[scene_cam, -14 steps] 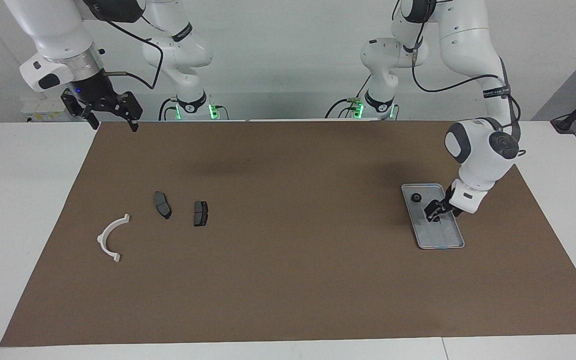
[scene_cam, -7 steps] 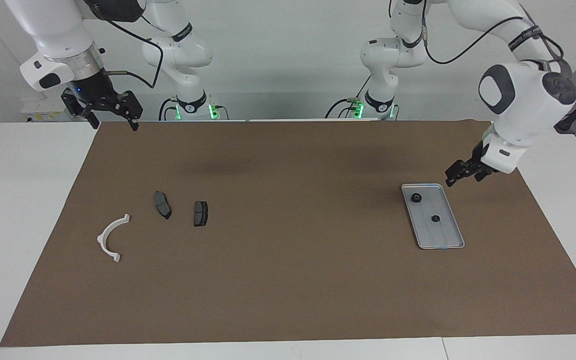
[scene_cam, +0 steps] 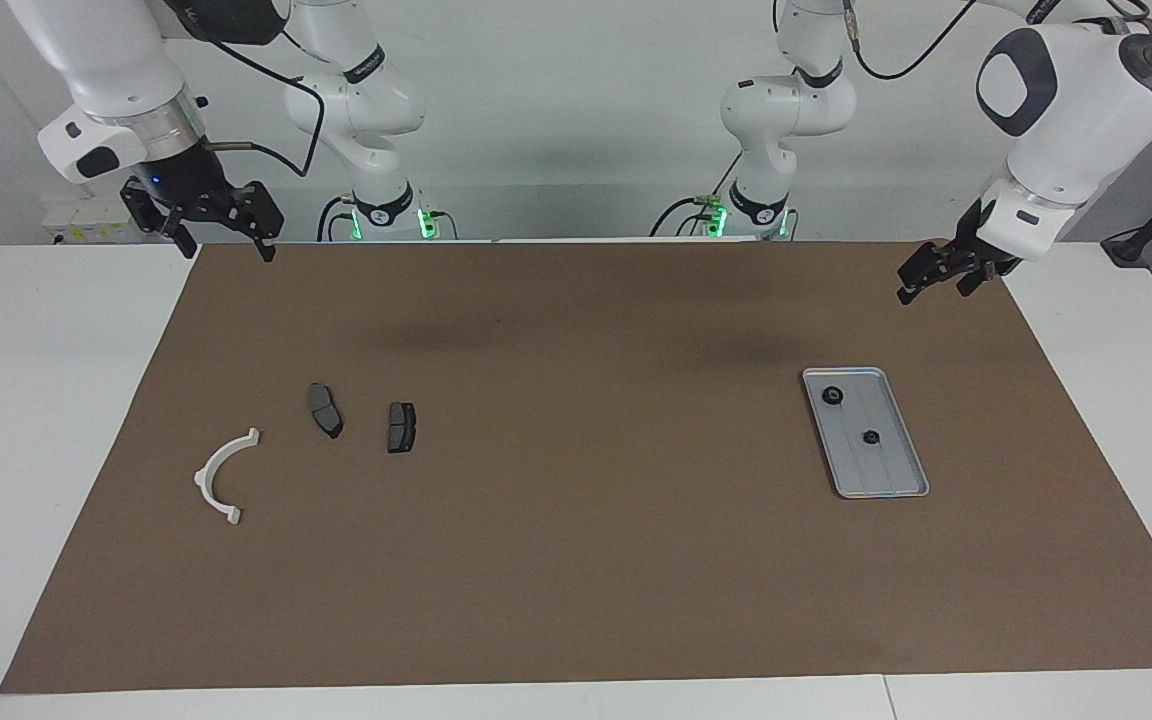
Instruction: Pick bearing gear from pile to tray
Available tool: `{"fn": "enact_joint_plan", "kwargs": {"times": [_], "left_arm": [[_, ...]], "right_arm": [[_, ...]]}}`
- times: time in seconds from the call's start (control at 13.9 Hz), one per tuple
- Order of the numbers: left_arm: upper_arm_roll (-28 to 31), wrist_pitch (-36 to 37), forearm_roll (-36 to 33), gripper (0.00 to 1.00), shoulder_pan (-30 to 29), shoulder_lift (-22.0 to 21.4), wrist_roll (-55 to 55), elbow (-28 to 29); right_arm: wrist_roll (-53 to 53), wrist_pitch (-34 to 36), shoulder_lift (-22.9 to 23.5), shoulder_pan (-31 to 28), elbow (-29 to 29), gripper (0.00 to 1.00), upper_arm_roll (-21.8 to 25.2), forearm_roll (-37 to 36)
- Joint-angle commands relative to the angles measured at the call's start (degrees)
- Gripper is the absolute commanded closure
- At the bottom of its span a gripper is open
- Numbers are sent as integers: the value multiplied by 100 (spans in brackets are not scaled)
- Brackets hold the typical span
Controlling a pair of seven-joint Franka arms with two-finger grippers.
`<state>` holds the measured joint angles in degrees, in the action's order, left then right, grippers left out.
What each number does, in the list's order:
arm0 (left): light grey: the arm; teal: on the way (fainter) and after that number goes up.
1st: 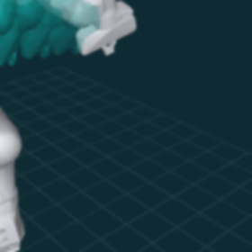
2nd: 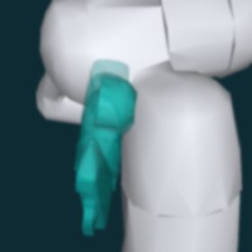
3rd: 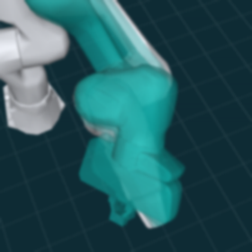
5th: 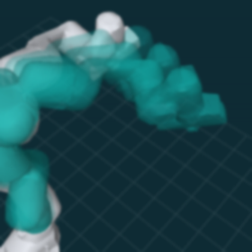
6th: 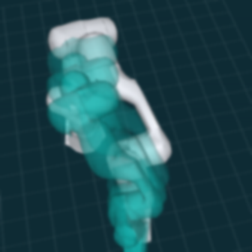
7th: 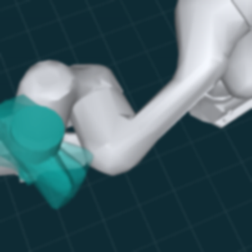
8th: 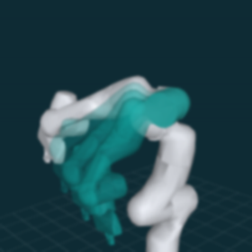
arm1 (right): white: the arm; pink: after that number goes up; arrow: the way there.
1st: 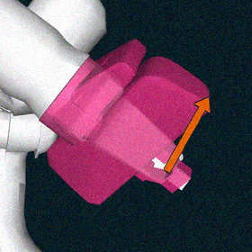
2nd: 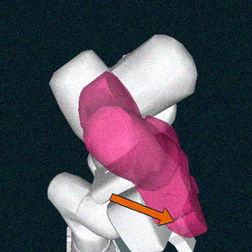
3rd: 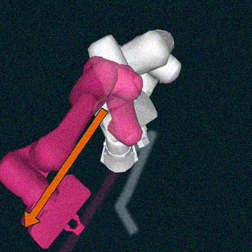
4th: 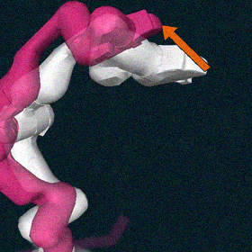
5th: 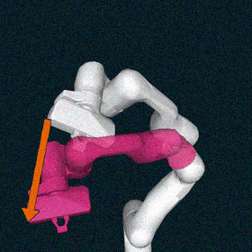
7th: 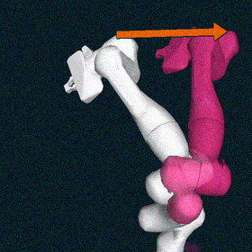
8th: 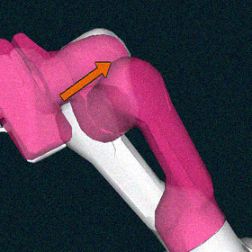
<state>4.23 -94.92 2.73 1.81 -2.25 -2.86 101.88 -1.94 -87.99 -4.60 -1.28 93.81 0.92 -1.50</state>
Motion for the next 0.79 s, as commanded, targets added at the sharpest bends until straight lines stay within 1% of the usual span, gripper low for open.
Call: {"fn": "enact_joint_plan", "kwargs": {"times": [0.0, 0.22, 0.36, 0.5, 0.58, 0.72], "left_arm": [[-115, -79, -44, 0, -136, -30, 40, 95], [-141, -474, -44, 0, -207, 40, 22, 96], [-185, -492, -44, 0, -233, 127, 22, 52], [-360, -423, -35, 0, -346, 277, 22, -255], [-457, -309, -35, 0, -417, 295, 22, -265], [-405, -220, -35, 0, -366, 251, 22, -239]], "right_arm": [[168, -7, -137, -110, 146, 0, -39, 53], [168, -7, -137, -110, 146, 0, -39, 53], [168, -7, -137, -110, 146, 0, -39, 44], [168, -16, -137, -110, 146, 0, -39, 53], [168, -16, -137, -110, 146, 0, -39, 44], [168, -25, -137, -110, 146, 0, -39, 44]]}}
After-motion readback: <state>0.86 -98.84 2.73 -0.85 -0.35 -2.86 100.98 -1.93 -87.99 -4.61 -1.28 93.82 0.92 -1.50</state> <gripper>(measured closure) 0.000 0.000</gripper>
